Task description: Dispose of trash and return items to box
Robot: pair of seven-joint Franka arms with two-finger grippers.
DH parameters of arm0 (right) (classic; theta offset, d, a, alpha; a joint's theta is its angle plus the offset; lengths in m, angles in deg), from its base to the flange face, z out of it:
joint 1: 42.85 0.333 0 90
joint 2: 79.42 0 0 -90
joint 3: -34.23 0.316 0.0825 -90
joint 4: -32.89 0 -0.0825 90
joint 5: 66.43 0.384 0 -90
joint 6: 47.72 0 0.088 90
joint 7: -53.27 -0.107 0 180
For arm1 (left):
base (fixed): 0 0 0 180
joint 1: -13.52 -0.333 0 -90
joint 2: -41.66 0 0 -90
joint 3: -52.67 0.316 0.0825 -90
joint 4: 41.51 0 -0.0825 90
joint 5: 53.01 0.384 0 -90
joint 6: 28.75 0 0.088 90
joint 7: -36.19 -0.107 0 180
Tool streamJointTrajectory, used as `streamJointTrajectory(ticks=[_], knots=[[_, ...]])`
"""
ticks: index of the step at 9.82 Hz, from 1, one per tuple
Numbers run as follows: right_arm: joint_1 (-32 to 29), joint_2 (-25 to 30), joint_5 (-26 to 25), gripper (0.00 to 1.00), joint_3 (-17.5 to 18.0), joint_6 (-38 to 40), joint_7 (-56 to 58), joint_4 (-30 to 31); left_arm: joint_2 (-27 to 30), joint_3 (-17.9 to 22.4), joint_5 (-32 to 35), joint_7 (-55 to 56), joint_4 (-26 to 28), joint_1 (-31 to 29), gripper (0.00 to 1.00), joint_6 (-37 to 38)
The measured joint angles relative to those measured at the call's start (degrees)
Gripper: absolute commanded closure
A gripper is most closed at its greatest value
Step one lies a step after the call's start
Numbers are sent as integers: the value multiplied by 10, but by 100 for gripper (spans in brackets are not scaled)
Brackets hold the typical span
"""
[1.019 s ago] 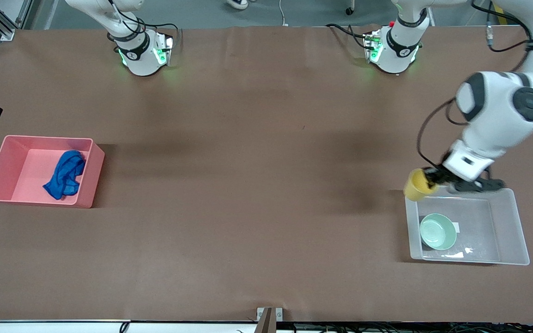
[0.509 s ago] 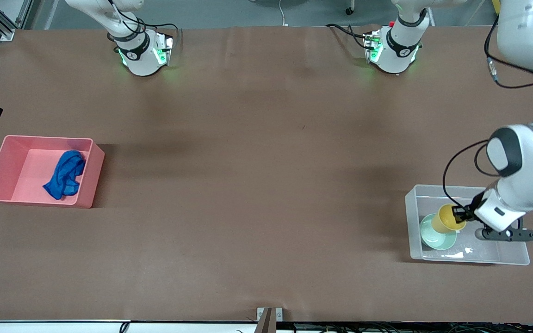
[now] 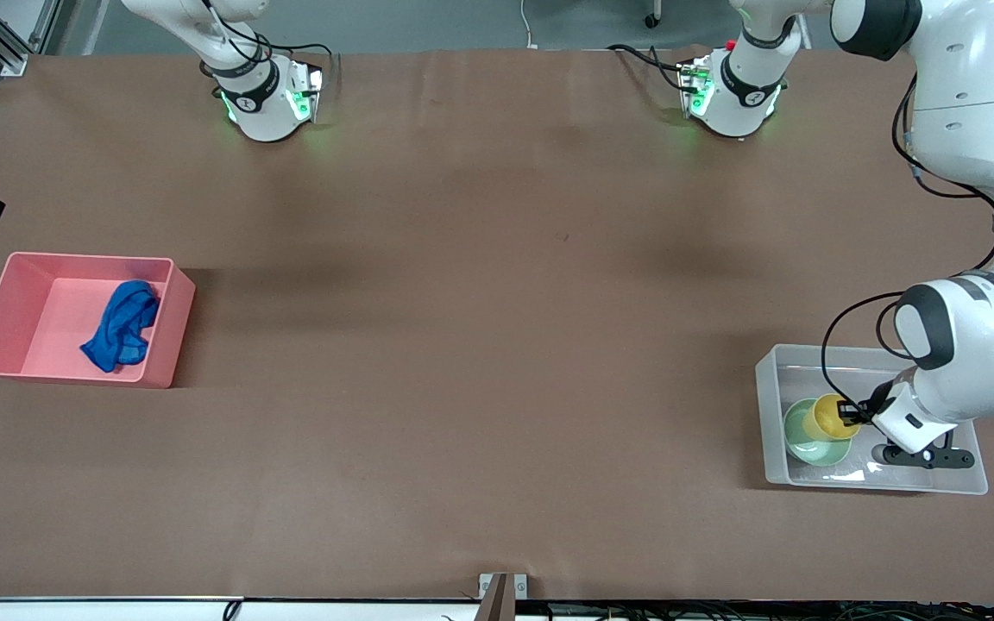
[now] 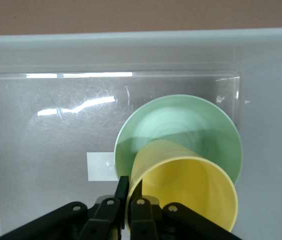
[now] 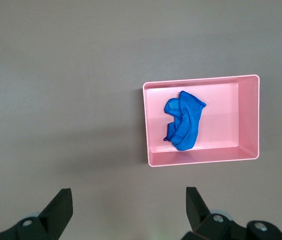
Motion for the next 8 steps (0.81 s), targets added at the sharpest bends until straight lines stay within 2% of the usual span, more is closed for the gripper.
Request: streamJointTrajectory(ticks=[2,4,6,8], knots=[[0,0,0,0,0,0,0,0,4,0,-1,0,-13,1,0,-3],[0,0,0,0,0,1,0,0,51,0,-1,1,-18,9,0,0],[-1,0,0,0,0,1,0,0,155,-1,-1,2,19,20,0,22],[-1,-1,0,0,0,1,0,0,286,-9,0,27,74,32,0,123]])
